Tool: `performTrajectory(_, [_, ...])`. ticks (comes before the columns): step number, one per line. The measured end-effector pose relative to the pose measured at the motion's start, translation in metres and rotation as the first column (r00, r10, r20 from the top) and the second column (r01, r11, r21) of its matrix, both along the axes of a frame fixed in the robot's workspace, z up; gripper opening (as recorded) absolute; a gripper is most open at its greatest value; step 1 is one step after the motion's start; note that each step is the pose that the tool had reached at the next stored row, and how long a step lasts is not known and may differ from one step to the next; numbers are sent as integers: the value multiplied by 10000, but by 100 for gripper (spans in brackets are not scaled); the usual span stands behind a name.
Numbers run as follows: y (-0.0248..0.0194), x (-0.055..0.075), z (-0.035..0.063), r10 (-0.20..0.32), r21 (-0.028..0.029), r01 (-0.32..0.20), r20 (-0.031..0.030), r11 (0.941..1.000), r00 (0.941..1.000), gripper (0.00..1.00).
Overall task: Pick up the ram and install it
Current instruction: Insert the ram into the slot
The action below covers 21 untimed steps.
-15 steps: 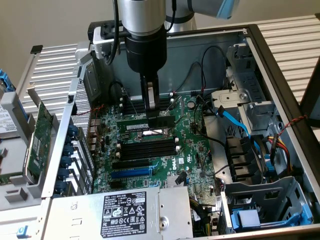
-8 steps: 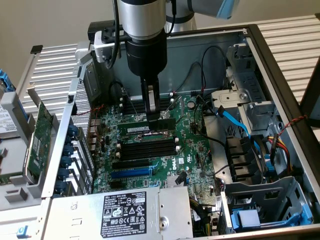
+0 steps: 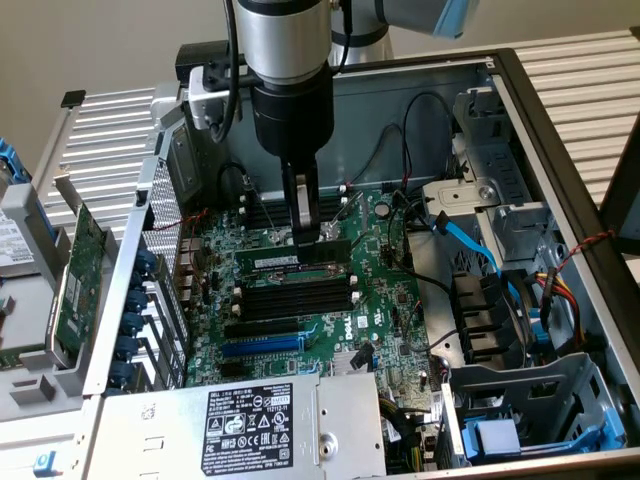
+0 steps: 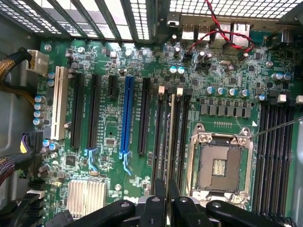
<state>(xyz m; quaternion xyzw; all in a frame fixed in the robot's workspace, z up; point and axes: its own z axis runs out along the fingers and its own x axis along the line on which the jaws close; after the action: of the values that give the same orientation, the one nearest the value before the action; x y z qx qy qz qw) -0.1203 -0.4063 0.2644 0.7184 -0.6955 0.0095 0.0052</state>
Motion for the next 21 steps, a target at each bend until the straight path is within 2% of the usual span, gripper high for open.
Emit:
performTrajectory(7, [-7,-4,-36,1,-4,-1,24,10000,10000,14])
performTrajectory(21, [-14,-23,-199,-1,-3,1,38,10000,10000,14])
